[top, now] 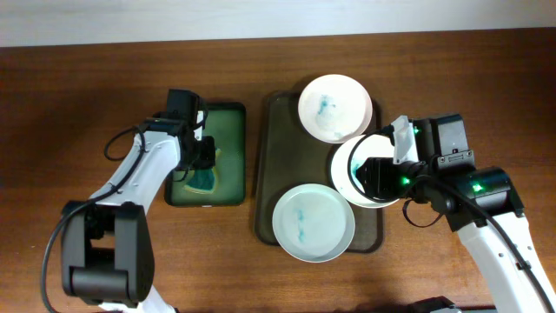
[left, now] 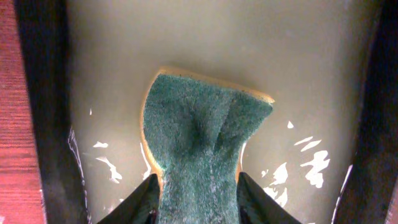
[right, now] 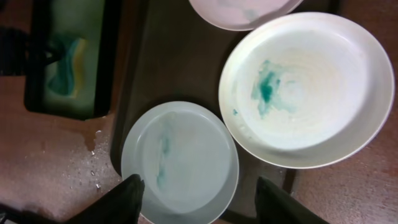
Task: Clean dirty plates on tray and stack at the side
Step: 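Grasp the green sponge with the left gripper and the middle-right plate with the right, then scrub the held plate with the sponge in the left gripper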
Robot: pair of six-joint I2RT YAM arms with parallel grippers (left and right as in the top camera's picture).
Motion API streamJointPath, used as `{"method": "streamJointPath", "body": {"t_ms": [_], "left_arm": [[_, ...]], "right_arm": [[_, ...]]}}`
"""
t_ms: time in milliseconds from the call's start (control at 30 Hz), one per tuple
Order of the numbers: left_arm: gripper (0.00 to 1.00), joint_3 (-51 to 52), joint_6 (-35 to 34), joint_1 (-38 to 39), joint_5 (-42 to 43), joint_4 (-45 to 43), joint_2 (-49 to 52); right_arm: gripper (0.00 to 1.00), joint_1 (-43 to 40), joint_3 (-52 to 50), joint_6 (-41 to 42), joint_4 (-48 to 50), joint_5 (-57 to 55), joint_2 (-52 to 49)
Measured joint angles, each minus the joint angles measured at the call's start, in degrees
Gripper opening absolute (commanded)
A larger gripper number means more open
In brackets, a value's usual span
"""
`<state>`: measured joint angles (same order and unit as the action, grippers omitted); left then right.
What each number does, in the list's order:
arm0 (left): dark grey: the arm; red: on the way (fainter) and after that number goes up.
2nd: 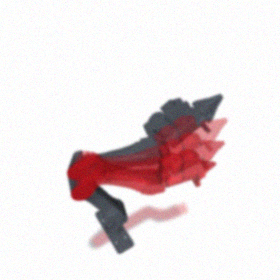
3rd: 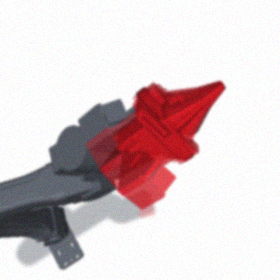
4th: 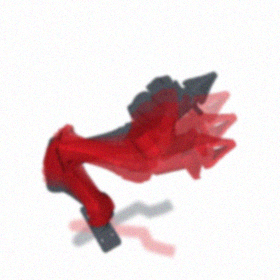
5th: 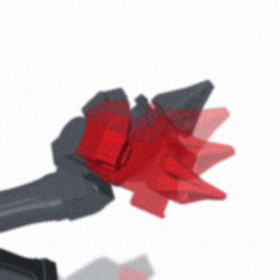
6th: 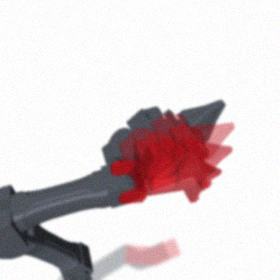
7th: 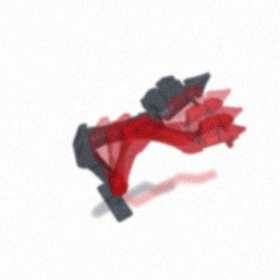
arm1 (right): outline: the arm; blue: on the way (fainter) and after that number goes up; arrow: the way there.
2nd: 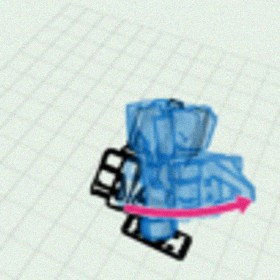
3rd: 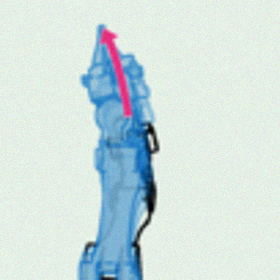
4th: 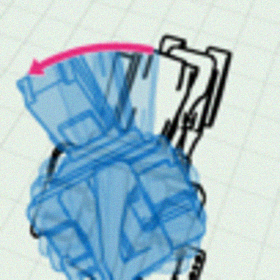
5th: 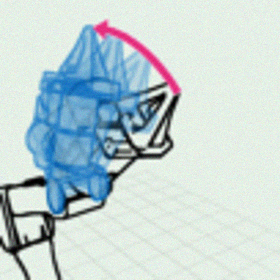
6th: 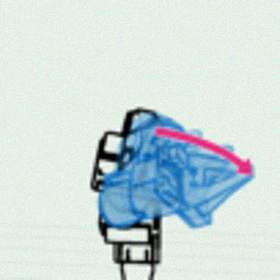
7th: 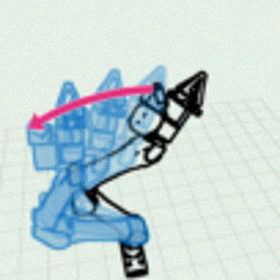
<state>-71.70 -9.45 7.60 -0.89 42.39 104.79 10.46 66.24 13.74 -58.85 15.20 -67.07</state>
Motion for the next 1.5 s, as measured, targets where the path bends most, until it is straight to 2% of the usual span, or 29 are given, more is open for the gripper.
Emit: {"method": "streamJointPath", "body": {"t_ms": [33, 167, 333, 467, 500, 600, 733, 967, 1300, 1367, 1433, 1500], "left_arm": [[0.21, 0.3, 0.1, 0.0, 0.1, -0.6, 0.7], [0.00, 0.6, 0.2, 0.0, 0.3, -1.4, 5.2], [0.00, -0.4, 0.0, 0.0, 0.3, 1.1, 5.5], [0.00, -5.5, 0.0, 0.0, 0.9, 11.0, 6.2], [0.00, -7.0, 0.0, 0.0, 1.1, 12.7, 6.3], [0.00, -12.5, 0.8, 0.0, 2.9, 15.6, 6.3], [0.00, -23.1, 1.6, 1.7, 6.1, 20.1, 5.9], [0.00, -25.3, 1.7, 4.4, 0.6, 20.3, 5.7], [0.00, -20.2, 1.7, 4.1, -0.8, 15.9, 5.7], [0.00, -20.2, 1.7, 4.2, -0.6, 15.5, 5.7], [0.00, -20.2, 1.7, 4.6, -0.6, 15.5, 5.7], [0.00, -20.2, 1.7, 5.5, 0.0, 15.1, 5.7]], "right_arm": [[0.68, 0.0, 0.0, 0.5, -0.3, -0.6, 0.0], [0.73, -0.4, 0.0, 4.5, -2.6, -5.2, 0.0], [0.74, -5.2, 0.0, 6.0, -5.1, -6.8, -0.4], [0.74, -11.6, 0.0, 5.5, -5.4, -6.6, -4.2], [0.73, -12.9, 0.0, 4.6, -4.9, -5.9, -5.2], [0.55, -16.2, 0.0, 0.8, -2.8, -2.9, -9.8], [0.55, -19.7, 0.0, -0.7, -0.2, -1.4, -15.5], [0.56, -23.1, 0.1, -6.2, 1.1, 2.4, -21.3], [0.55, -23.1, 0.1, -6.2, 4.4, 2.7, -28.5], [0.50, -23.1, 0.1, -6.2, 4.4, 1.6, -30.7], [0.39, -23.1, 0.1, -6.2, 5.8, 0.0, -32.5], [0.33, -23.1, 0.1, -6.1, 7.6, -0.6, -33.0]]}}
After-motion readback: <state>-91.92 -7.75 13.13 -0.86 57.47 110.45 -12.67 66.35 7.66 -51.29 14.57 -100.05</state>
